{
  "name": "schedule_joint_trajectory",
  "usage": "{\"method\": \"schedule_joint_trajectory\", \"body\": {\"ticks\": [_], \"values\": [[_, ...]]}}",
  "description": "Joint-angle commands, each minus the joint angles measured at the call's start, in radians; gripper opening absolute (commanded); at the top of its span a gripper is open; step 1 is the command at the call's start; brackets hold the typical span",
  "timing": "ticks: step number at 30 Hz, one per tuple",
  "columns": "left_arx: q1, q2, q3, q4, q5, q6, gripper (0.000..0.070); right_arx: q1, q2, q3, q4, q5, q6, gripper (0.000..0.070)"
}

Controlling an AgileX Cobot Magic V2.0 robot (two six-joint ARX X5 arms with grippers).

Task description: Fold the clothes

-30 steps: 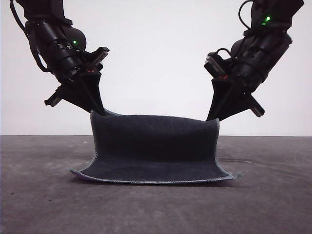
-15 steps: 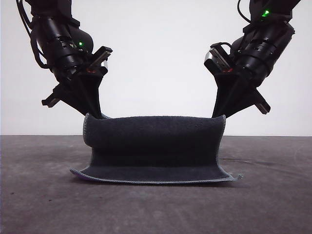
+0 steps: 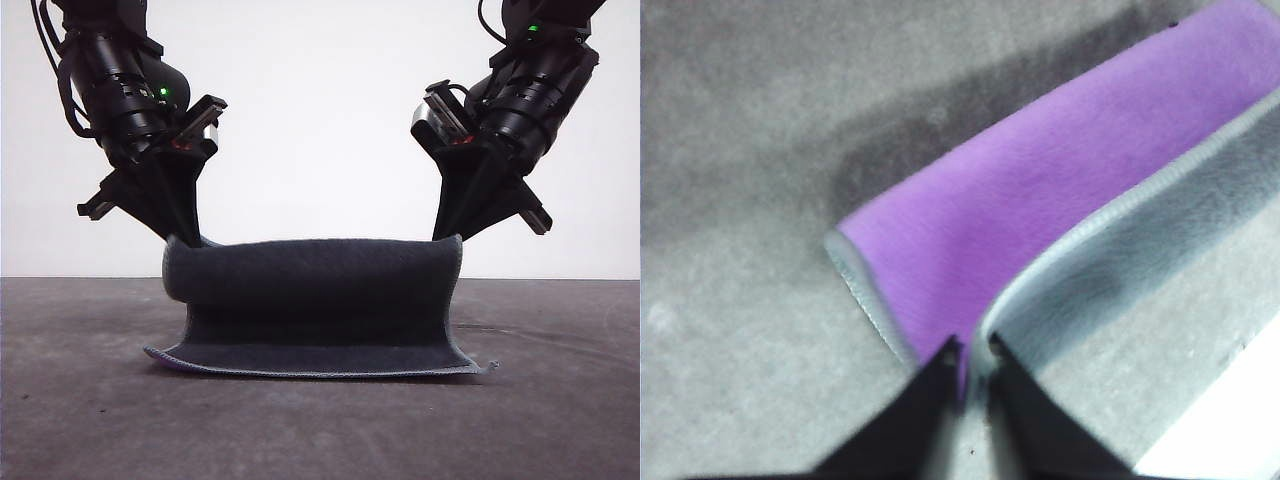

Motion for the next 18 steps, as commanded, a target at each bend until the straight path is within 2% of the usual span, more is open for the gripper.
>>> {"method": "schedule_joint_trajectory", "body": {"ticks": [1,3,4,9,12,14,18], "values": [[-0.002,0.011,0.024,-0.001,0.0,0.007,0.0292,0.004,0.01,0.02,-0.007,0.0,-0.012,0.0276],[-0.002,0.011,0.024,0.002,0.0,0.005,0.038,0.004,0.01,0.02,-0.013,0.0,-0.012,0.0391],[-0.002,0.011,0.024,0.001,0.0,0.0,0.0394,0.003,0.01,0.02,-0.016,0.0,-0.012,0.0422],[-0.001,0.01,0.024,0.004,-0.003,-0.003,0.0411,0.002,0.01,0.021,-0.002,0.001,-0.015,0.0502],[0.006,-0.001,0.024,0.013,-0.031,-0.006,0.0534,-0.007,0.008,0.021,0.026,0.01,-0.013,0.057],[0.01,-0.018,0.024,0.028,-0.066,-0.008,0.0563,-0.017,0.0,0.021,0.051,0.024,-0.01,0.0576],[0.025,-0.075,0.024,0.07,-0.087,-0.012,0.0561,-0.042,-0.04,0.021,0.099,0.028,-0.01,0.0576]]}}
